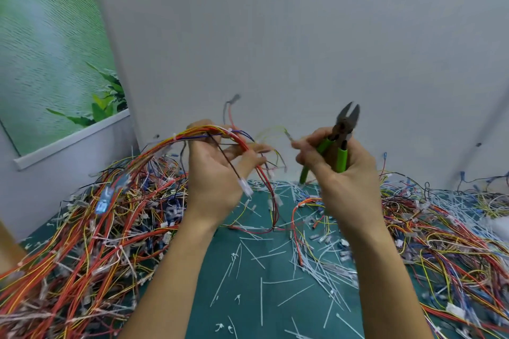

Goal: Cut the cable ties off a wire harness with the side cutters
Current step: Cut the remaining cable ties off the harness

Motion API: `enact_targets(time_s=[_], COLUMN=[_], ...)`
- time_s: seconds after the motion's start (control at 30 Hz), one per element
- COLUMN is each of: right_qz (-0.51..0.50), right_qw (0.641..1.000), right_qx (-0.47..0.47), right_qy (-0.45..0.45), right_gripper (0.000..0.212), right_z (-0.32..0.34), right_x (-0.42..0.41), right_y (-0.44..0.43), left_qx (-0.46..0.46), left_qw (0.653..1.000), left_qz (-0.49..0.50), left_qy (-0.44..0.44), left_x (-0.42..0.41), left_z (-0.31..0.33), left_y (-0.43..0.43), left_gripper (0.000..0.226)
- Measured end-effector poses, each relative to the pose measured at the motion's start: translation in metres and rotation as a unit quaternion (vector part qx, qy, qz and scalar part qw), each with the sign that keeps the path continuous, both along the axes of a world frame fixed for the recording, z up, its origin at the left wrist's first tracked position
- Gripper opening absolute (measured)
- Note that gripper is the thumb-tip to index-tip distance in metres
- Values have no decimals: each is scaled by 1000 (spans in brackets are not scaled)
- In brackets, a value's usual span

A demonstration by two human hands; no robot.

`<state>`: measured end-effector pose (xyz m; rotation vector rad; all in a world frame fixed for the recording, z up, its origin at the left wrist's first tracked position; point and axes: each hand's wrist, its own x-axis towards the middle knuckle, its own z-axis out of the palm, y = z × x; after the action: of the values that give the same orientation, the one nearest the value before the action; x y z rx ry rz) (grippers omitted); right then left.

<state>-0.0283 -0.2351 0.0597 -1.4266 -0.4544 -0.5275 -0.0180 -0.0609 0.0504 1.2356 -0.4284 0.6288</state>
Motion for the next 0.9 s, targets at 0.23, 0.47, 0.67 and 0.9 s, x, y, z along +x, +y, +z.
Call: enact_targets(time_s=[0.23, 0.47, 0.67, 0.9], right_qz=[-4, 118, 182, 193], right_qw=[946, 884, 906, 873], right_qx=[-229, -365, -291, -383], right_qy=[231, 266, 247, 233], right_gripper=[27, 33, 34, 37], right_z=[-26, -47, -41, -41], right_x=[28, 34, 33, 32], right_y=[-38, -20, -32, -31], left_qx=[-301, -383, -409, -437], left_qw=[950, 914, 906, 894], left_qz=[-29, -92, -63, -55], left_qy=[81, 97, 85, 82], left_x=[5, -3, -3, 0], left_z=[13, 19, 21, 21], left_y=[20, 15, 21, 25], left_gripper=[22, 16, 15, 11])
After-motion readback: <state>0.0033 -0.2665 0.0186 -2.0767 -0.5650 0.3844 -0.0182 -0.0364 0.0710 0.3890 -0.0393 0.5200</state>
